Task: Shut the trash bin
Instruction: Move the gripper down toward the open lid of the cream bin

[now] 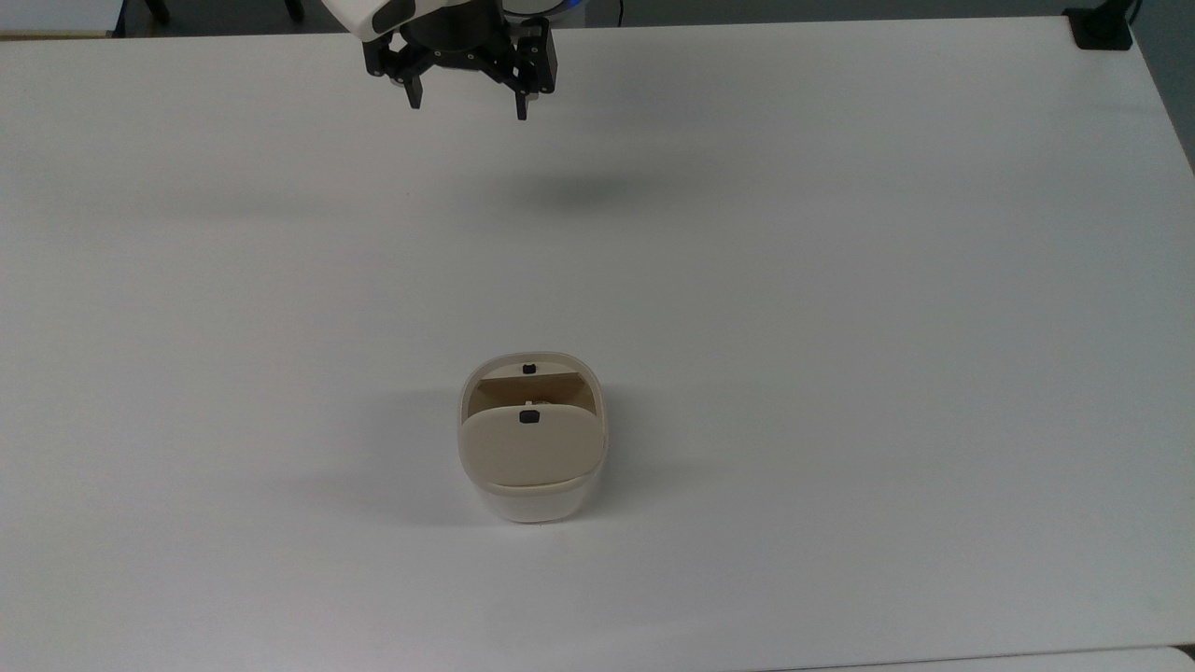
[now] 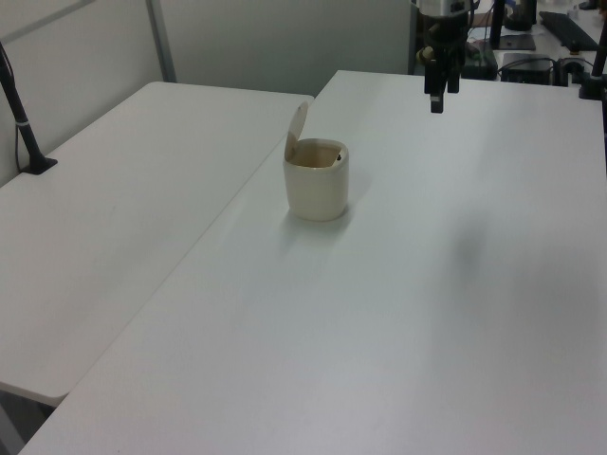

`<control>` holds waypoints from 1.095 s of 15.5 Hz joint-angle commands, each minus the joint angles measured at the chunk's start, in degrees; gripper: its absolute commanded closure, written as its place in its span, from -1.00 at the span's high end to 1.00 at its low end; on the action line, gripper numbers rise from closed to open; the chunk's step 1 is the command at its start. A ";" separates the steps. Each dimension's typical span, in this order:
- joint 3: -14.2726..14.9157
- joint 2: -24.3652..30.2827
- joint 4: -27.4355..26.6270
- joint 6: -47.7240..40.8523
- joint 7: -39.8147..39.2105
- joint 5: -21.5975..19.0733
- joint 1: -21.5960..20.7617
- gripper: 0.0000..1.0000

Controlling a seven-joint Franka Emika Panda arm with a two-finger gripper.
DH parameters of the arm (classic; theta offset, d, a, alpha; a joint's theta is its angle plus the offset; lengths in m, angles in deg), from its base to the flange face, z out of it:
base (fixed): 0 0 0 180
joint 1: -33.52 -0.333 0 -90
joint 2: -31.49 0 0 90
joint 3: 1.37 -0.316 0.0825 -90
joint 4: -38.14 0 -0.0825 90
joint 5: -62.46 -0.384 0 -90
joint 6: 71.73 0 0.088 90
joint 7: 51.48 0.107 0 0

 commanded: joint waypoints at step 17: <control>0.70 -5.38 0.27 25.47 -7.80 -6.35 0.82 -1.00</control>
